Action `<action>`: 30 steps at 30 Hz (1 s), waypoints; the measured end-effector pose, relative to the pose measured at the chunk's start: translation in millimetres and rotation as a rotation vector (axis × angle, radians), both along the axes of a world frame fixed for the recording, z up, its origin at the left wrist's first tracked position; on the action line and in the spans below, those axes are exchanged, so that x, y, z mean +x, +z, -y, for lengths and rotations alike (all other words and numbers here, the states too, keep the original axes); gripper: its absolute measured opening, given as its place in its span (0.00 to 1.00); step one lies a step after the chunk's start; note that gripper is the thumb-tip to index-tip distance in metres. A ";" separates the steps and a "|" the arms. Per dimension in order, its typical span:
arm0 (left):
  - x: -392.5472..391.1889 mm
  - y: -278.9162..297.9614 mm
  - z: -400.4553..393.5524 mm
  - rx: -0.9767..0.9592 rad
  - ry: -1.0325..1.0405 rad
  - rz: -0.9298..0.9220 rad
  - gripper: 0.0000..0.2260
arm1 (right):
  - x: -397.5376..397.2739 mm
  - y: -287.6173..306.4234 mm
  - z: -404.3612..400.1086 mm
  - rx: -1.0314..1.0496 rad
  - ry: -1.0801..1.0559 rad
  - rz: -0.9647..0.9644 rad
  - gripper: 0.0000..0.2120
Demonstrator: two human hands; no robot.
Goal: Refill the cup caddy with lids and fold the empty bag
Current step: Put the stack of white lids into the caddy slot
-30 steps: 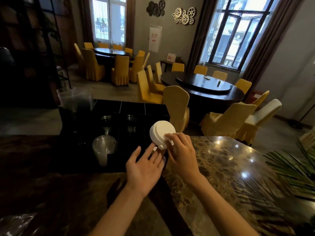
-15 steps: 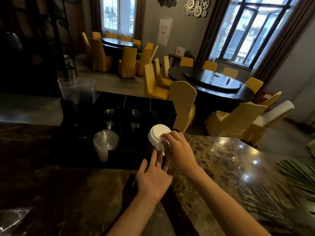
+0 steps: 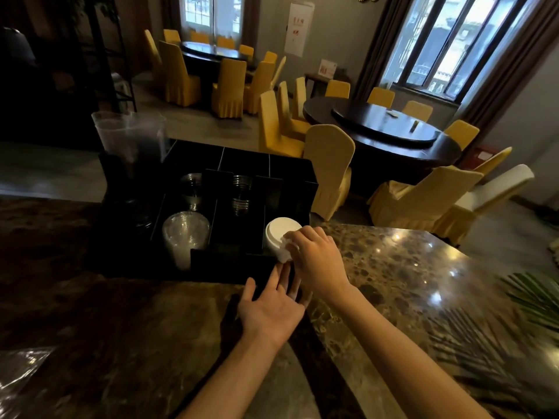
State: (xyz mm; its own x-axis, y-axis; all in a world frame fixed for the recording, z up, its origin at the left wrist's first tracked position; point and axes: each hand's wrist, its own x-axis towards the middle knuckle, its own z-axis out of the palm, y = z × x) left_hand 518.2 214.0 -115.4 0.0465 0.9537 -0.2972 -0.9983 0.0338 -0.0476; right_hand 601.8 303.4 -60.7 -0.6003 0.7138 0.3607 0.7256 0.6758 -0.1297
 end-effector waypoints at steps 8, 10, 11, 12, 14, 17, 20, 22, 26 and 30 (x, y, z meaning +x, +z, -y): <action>1.5 -14.4 4.6 -0.093 0.013 0.067 0.32 | -1.8 -20.6 -0.4 -0.013 -0.038 0.078 0.13; 1.3 -18.4 6.4 -0.110 0.015 0.073 0.32 | -2.3 -25.9 1.4 -0.018 -0.037 0.093 0.13; 1.0 -19.9 6.8 -0.114 0.015 0.071 0.33 | -2.5 -28.1 2.5 -0.023 -0.038 0.089 0.13; 0.8 -21.1 6.9 -0.118 0.016 0.068 0.33 | -2.7 -29.7 3.3 -0.027 -0.041 0.077 0.12; 0.1 -22.1 6.5 -0.129 0.024 0.069 0.33 | -2.8 -31.5 3.3 -0.028 -0.045 0.065 0.12; -0.4 -21.9 5.7 -0.136 0.026 0.066 0.33 | -2.4 -31.7 1.6 -0.033 -0.039 0.086 0.13; 0.3 -21.7 5.0 -0.140 0.019 0.056 0.34 | -2.8 -32.7 1.8 -0.026 -0.038 0.071 0.13; 0.5 -21.2 5.0 -0.142 0.017 0.046 0.34 | -3.5 -34.1 3.0 -0.020 -0.043 0.060 0.12; -1.4 -20.6 6.3 -0.142 0.008 0.025 0.33 | -3.0 -35.3 4.2 0.001 -0.050 0.065 0.14; -3.4 -18.2 11.6 -0.157 -0.026 -0.040 0.30 | -2.4 -29.3 7.5 -0.017 -0.047 0.063 0.19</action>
State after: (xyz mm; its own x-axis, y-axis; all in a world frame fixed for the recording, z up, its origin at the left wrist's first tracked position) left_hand 514.8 202.4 -133.6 0.0560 0.8937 -0.4451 -0.9984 0.0552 -0.0146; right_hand 599.5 295.9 -90.1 -0.5868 0.7476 0.3110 0.7639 0.6385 -0.0936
